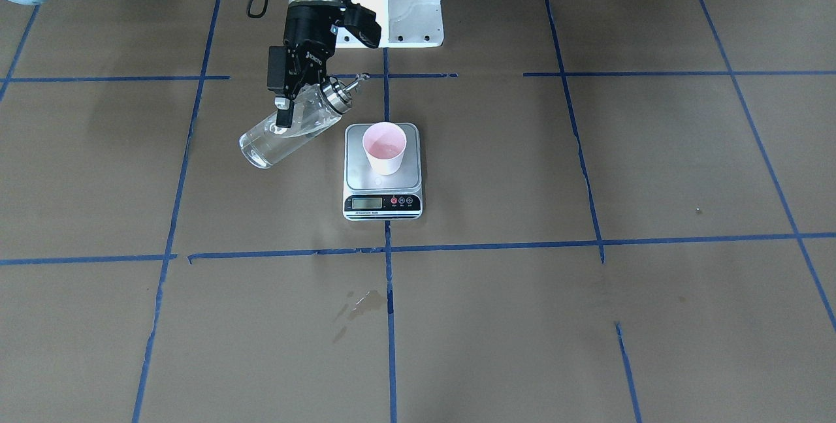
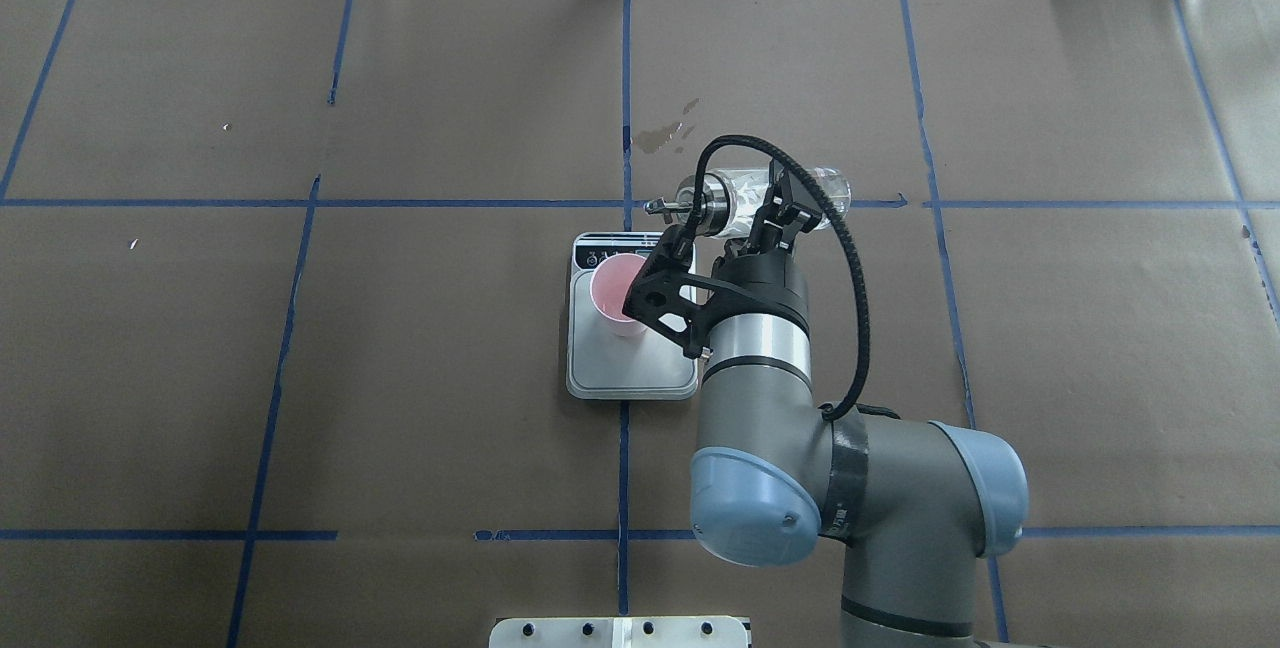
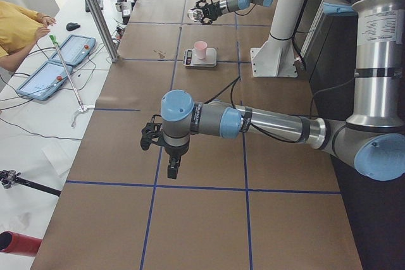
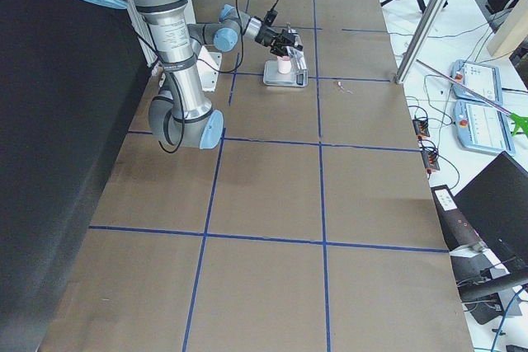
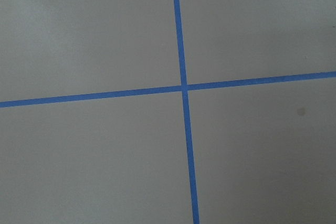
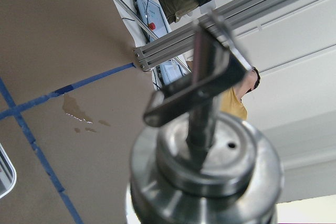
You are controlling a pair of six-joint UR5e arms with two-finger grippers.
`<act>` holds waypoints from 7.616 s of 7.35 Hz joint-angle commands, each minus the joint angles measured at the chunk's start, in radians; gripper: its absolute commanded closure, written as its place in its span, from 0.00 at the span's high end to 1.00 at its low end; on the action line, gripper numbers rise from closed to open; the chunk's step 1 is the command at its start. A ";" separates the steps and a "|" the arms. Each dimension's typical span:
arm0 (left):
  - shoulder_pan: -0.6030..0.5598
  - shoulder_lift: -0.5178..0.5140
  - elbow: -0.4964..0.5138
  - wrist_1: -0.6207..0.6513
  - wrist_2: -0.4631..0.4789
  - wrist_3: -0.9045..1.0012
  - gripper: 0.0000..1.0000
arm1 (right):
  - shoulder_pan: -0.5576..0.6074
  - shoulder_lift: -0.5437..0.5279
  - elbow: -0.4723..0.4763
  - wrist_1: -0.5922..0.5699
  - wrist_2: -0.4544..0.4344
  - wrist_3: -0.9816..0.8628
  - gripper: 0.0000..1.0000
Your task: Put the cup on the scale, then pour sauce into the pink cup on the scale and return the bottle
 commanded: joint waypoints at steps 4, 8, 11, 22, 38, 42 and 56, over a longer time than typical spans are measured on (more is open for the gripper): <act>0.000 0.001 0.005 -0.002 0.001 0.002 1.00 | 0.048 -0.075 0.073 0.131 0.244 0.450 0.00; 0.000 0.002 0.039 -0.006 0.001 0.009 1.00 | 0.145 -0.365 0.093 0.597 0.504 0.578 0.00; 0.002 0.000 0.034 -0.006 0.001 0.009 1.00 | 0.145 -0.477 0.064 0.687 0.507 0.792 0.00; 0.003 -0.006 0.031 -0.006 -0.003 0.008 1.00 | 0.055 -0.556 -0.056 0.721 0.281 0.974 0.12; 0.003 -0.015 0.029 -0.006 -0.005 0.008 1.00 | -0.026 -0.612 -0.082 0.769 0.188 0.974 1.00; 0.003 -0.015 0.029 -0.006 -0.005 0.009 1.00 | -0.151 -0.689 -0.077 0.865 0.100 1.001 1.00; 0.005 -0.020 0.036 -0.037 -0.005 0.008 1.00 | 1.334 -0.521 -0.468 0.544 1.821 -0.282 1.00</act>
